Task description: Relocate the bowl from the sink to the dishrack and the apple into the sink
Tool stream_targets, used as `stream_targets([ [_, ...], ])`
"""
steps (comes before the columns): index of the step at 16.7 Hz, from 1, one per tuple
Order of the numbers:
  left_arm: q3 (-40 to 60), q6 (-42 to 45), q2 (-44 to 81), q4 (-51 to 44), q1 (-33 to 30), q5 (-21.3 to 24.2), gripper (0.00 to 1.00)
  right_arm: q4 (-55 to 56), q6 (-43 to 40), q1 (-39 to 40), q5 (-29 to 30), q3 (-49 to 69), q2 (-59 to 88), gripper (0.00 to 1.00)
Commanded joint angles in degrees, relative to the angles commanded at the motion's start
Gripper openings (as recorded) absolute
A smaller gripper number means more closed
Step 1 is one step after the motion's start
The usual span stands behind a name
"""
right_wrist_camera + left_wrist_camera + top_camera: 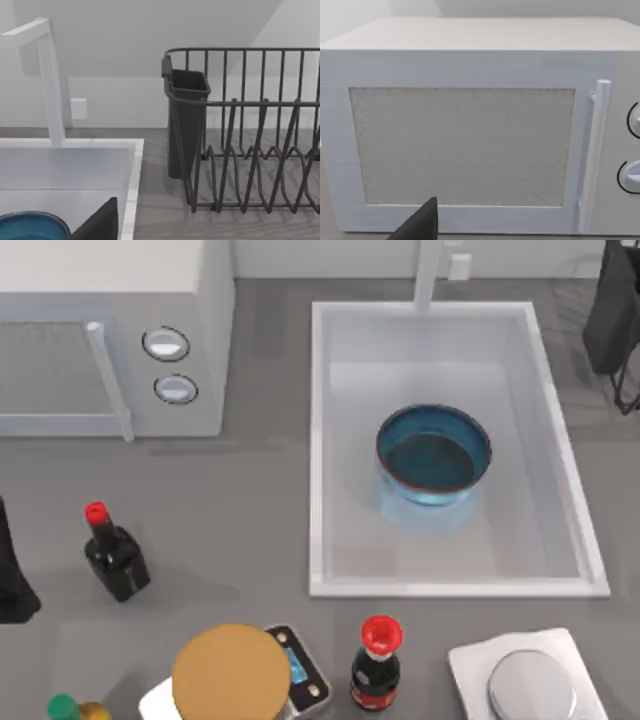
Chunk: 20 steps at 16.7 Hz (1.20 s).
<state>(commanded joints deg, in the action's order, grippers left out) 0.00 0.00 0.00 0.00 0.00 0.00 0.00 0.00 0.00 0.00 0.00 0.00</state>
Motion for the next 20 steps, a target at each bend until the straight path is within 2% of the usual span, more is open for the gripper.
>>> stream_targets([
  [5, 0.00, 0.00, 0.00, 0.00, 0.00, 0.00, 1.00, -1.43, 0.66, 0.59, 0.10, 2.99, 3.20, 1.00],
  [9, 0.00, 0.00, 0.00, 0.00, 0.00, 0.00, 1.00, -6.99, 3.12, 2.89, 0.54, 14.23, 15.21, 1.00],
  [14, 0.00, 0.00, 0.00, 0.00, 0.00, 0.00, 1.00, -18.44, 8.11, 7.63, 1.53, 36.95, 39.50, 1.00],
  [20, 0.00, 0.00, 0.00, 0.00, 0.00, 0.00, 1.00, -35.73, 15.59, 14.71, 3.11, 71.27, 76.06, 1.00],
])
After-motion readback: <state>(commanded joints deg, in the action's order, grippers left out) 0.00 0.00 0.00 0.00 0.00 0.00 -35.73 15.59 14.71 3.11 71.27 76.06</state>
